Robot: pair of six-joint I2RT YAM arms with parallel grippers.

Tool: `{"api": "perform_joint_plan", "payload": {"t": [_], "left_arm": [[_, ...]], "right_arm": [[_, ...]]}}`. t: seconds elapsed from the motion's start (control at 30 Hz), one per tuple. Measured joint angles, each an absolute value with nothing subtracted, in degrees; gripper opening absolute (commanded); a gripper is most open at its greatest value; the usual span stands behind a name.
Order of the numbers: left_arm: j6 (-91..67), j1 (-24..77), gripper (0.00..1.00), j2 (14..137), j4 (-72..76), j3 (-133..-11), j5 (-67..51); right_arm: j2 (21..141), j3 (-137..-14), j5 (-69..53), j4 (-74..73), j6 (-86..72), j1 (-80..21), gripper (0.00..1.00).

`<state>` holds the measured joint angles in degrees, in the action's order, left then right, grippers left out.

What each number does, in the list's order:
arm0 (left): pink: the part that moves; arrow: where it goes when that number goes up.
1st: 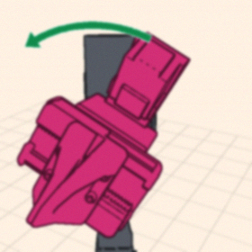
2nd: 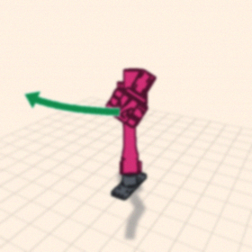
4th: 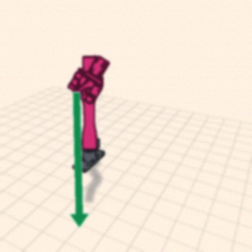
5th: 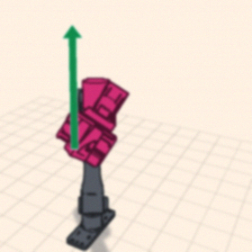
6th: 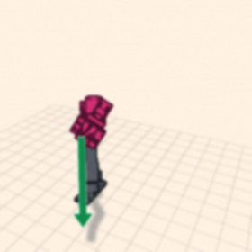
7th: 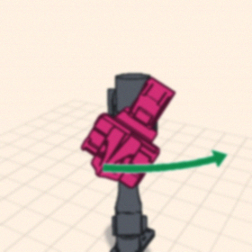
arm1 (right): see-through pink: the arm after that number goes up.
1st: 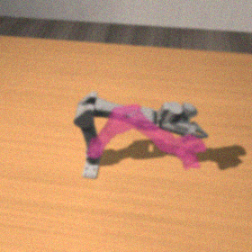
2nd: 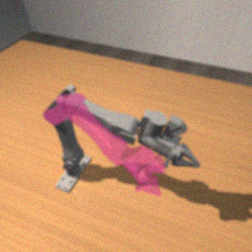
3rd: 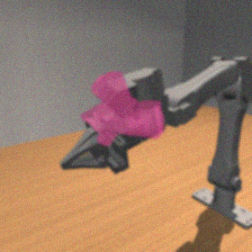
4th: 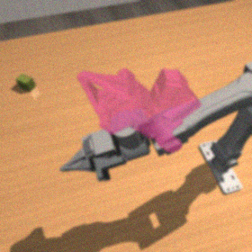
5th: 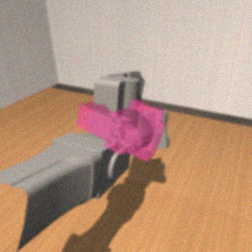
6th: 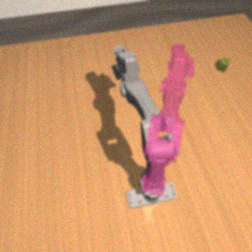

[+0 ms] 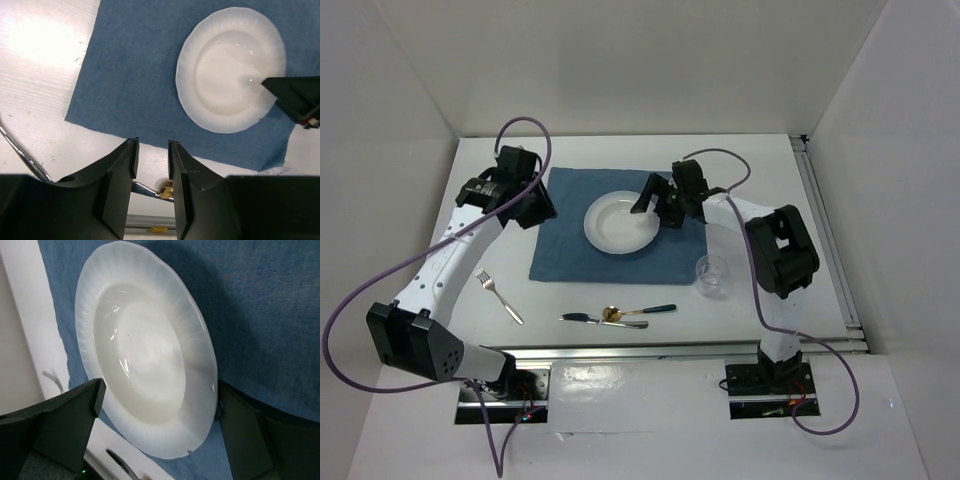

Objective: Set the dinner table for one person

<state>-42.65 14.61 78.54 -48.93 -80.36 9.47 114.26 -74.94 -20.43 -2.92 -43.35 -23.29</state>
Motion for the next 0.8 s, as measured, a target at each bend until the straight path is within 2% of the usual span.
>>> {"api": "perform_joint_plan", "payload": {"t": [0.17, 0.33, 0.5, 0.8], "left_arm": [[-43.5, 14.3, 0.47, 79.5, -49.7, -80.3, 9.7], [-43.8, 14.2, 0.47, 79.9, -49.5, -80.2, 9.9], [-43.9, 13.9, 0.47, 80.5, -49.5, -78.5, 10.1], [-44.0, 13.9, 0.47, 80.8, -48.7, -77.5, 10.0]], "right_arm": [[108.0, -76.9, -11.2, -10.6, -38.6, -24.8, 1.00], [95.2, -75.2, -3.4, -14.6, -34.9, -24.4, 1.00], [82.1, -70.3, 1.5, -18.4, -32.1, -20.7, 1.00], [66.5, -55.8, 7.0, -32.7, -33.4, -13.0, 1.00]]}}
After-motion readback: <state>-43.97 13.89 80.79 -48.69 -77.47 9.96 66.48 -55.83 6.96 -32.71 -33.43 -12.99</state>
